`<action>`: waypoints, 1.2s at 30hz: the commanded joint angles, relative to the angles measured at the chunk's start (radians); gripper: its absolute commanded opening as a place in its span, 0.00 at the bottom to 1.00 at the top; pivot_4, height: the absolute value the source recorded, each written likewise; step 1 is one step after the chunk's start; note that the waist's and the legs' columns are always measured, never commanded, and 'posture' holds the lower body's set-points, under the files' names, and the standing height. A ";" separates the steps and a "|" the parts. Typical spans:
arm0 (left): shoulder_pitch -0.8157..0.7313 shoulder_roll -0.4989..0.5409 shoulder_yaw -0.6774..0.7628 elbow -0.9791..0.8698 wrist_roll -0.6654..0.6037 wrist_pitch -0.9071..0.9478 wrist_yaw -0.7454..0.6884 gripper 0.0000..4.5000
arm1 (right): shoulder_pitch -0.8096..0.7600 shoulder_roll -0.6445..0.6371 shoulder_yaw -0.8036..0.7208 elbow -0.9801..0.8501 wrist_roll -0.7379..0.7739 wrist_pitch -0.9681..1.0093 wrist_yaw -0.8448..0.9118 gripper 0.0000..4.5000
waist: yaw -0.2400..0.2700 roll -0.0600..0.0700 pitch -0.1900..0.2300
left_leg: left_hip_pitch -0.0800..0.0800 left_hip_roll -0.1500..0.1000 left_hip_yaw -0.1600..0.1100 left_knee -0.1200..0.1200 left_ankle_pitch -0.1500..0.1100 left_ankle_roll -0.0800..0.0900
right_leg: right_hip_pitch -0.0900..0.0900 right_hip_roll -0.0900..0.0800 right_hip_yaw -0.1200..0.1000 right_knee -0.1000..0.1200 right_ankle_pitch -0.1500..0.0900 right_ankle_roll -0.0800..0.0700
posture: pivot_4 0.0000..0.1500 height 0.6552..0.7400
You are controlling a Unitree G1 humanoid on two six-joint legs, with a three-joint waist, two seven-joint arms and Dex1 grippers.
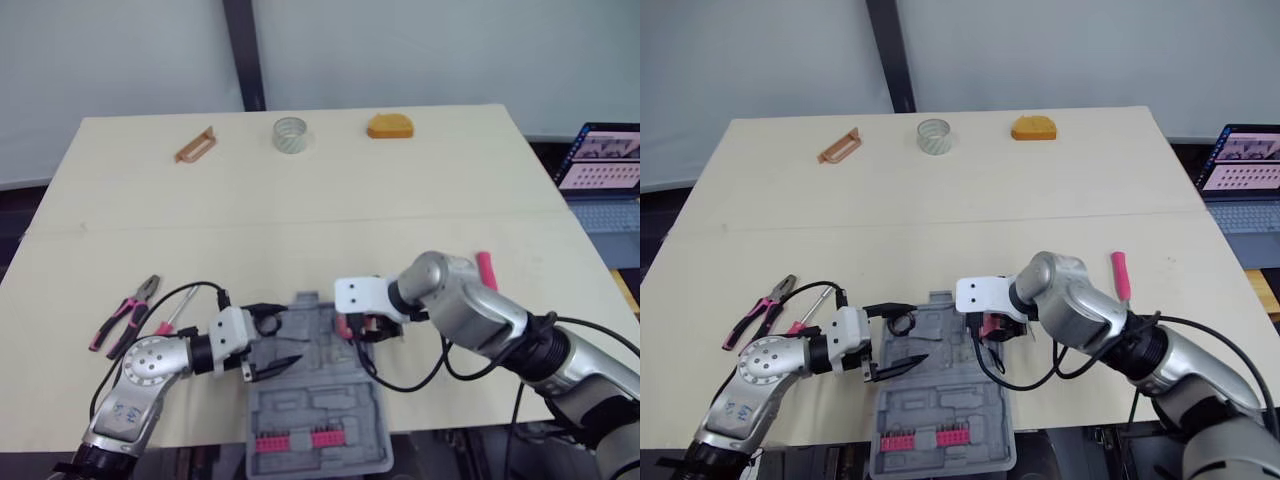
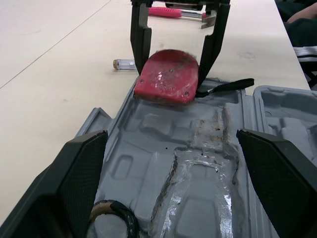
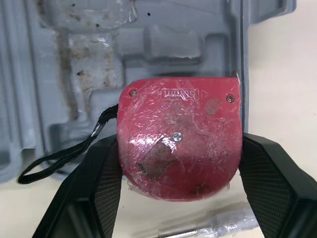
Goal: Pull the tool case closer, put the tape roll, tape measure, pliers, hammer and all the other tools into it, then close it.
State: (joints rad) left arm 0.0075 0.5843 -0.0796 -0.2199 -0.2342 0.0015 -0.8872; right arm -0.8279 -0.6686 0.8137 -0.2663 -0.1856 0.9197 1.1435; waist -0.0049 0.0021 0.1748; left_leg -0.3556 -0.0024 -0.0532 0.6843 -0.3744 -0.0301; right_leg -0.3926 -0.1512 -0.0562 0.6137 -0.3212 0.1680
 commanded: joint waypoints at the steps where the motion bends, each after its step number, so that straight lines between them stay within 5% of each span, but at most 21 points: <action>1: -0.013 -0.005 0.001 -0.027 -0.012 -0.002 0.000 1.00 | -0.018 0.021 0.003 -0.010 -0.025 -0.008 -0.013 0.65 | -0.001 0.000 0.000 | 0.000 0.000 0.000 0.000 0.000 0.000 | 0.000 0.000 0.000 0.000 0.000 0.000 | 1.00 1.00; 36: -0.026 -0.001 -0.015 -0.060 -0.008 0.044 0.003 1.00 | 0.008 0.051 -0.010 0.013 -0.068 -0.098 -0.009 0.65 | -0.005 0.000 0.000 | 0.000 0.000 0.000 0.000 0.000 0.000 | 0.000 0.000 0.000 0.000 0.000 0.000 | 1.00 1.00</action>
State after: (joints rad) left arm -0.0153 0.5835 -0.0959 -0.2445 -0.2342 0.0520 -0.8826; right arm -0.8160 -0.6199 0.8249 -0.2332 -0.2452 0.8289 1.1349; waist -0.0096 0.0021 0.1748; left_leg -0.3556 -0.0023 -0.0532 0.6841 -0.3744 -0.0301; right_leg -0.3928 -0.1511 -0.0562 0.6139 -0.3212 0.1680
